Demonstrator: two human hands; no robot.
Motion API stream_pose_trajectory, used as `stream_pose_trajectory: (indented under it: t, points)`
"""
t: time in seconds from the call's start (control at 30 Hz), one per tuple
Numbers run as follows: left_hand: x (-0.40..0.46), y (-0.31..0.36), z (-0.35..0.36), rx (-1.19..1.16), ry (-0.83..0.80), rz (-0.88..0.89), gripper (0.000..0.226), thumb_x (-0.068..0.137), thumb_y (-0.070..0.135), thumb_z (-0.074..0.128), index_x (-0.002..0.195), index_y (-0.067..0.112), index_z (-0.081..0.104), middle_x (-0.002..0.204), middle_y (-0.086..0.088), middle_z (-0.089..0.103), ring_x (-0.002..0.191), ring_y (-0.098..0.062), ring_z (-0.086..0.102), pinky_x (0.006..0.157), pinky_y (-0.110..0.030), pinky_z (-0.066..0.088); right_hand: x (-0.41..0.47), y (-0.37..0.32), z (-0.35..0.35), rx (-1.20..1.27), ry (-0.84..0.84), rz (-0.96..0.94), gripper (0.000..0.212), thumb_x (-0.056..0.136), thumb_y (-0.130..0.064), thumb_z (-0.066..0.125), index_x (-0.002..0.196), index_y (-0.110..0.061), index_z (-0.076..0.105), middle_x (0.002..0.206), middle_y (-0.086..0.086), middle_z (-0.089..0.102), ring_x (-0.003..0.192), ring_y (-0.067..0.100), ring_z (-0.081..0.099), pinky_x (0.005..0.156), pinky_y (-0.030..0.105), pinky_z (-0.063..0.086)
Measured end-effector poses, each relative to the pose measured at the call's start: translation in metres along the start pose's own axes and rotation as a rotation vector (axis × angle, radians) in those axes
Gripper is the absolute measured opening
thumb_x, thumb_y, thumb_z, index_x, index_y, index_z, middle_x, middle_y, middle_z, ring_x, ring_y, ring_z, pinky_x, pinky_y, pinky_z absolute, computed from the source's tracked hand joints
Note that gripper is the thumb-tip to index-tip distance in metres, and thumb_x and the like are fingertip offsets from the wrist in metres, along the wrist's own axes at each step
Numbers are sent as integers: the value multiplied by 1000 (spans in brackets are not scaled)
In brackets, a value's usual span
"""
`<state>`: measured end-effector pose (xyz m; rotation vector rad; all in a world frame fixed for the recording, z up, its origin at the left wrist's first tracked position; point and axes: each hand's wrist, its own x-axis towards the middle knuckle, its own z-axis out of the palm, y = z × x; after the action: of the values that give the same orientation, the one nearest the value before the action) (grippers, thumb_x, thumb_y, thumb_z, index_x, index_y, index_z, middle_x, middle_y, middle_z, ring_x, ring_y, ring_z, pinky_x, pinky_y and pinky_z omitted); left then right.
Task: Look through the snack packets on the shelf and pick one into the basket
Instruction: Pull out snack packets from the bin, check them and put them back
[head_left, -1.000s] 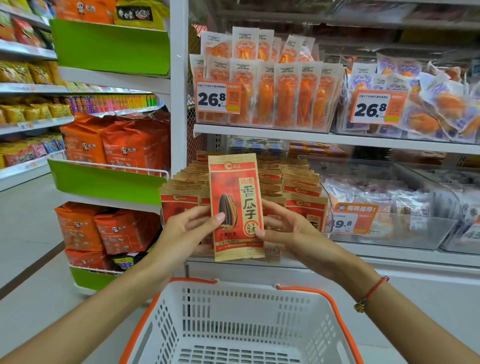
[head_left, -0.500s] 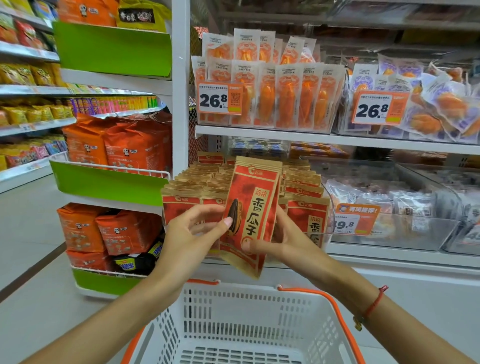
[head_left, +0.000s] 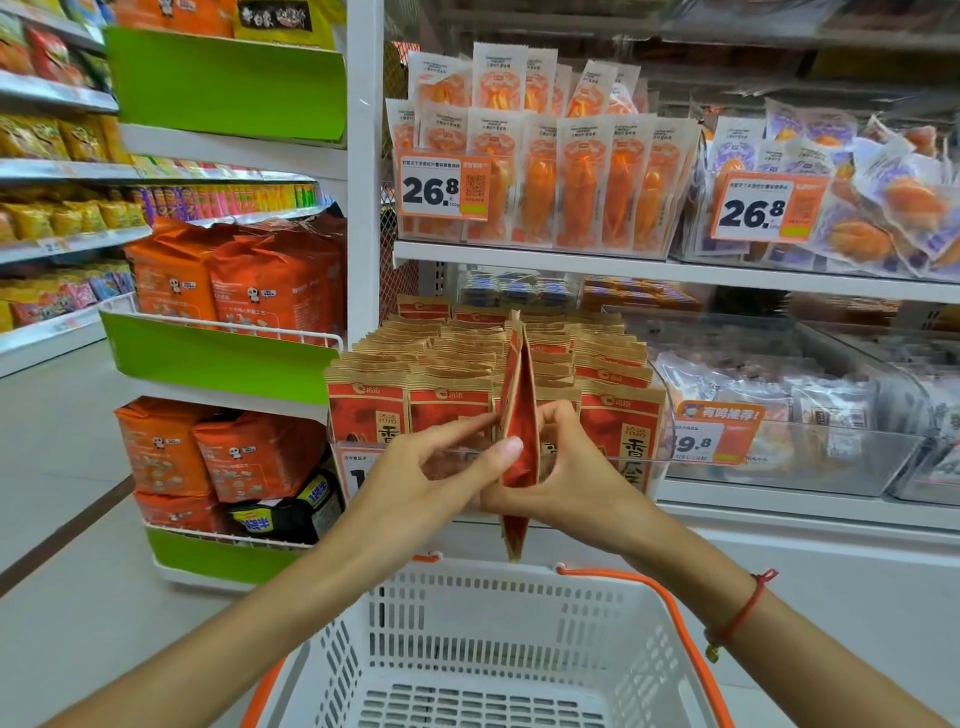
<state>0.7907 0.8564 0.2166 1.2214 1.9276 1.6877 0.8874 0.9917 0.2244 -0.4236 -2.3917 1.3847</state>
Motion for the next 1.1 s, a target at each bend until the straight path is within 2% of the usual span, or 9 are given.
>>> stream_pose_trajectory:
  t: [0.07,0.13,0.27,0.43,0.57,0.63,0.73,0.9,1.1]
  points:
    - [2,0,-2,-59,13,7,42,76,51,62,117,40,63,100,21,73,94,2,68,81,-19,54,-1,-2,0,-13,-31,-8,65,66,-25,88,107,-17,38,96,-2,62,71,2,64,70,24,55]
    - [5,1,-6,-124,49,23,21,86,36,58,106,38,65,93,21,74,89,2,70,72,-17,55,-3,-2,-2,-19,-46,3,68,65,-27,88,110,-22,38,96,0,63,70,11,66,75,32,59]
    - [11,-2,-15,-197,86,-19,22,98,22,47,98,35,65,82,20,74,76,3,70,57,-13,53,-2,-3,-2,-84,106,2,77,60,-51,80,120,-27,40,98,-4,62,76,12,69,75,38,60]
    - [12,-10,-15,-156,-64,-119,25,98,43,37,102,48,61,93,30,70,92,12,64,78,-16,55,1,2,-5,-214,231,-11,72,64,-52,80,118,-27,40,81,-5,68,74,6,68,70,36,59]
    - [16,-6,-17,-169,-97,-174,34,79,67,40,100,51,60,96,27,68,98,4,62,85,-24,54,1,3,-5,-253,302,-41,74,58,-61,75,112,-28,37,74,-5,69,65,6,69,61,37,59]
    - [15,-5,-16,-123,-111,-112,17,90,47,50,105,51,57,101,27,67,94,7,65,73,-12,52,1,2,-3,-268,319,-69,63,67,-57,74,109,-26,38,72,-6,69,64,5,68,59,36,59]
    - [11,-8,-17,-93,-110,-82,25,94,28,55,115,41,59,102,18,72,93,3,68,68,-9,52,4,4,-6,-180,374,-80,31,85,-48,63,93,-24,45,71,-3,72,62,8,70,56,43,59]
    - [9,-15,-17,11,-127,-81,29,86,31,66,113,41,64,103,18,73,99,-1,67,86,-21,54,10,10,-17,-182,496,-93,21,91,-43,58,82,-26,49,75,-4,73,67,7,71,57,39,60]
    - [6,-17,-13,-3,-171,-119,22,88,36,63,108,45,66,106,11,73,98,-3,68,85,-22,56,13,16,-18,-167,541,-169,19,90,-31,65,81,-21,52,61,-2,70,60,4,69,52,35,57]
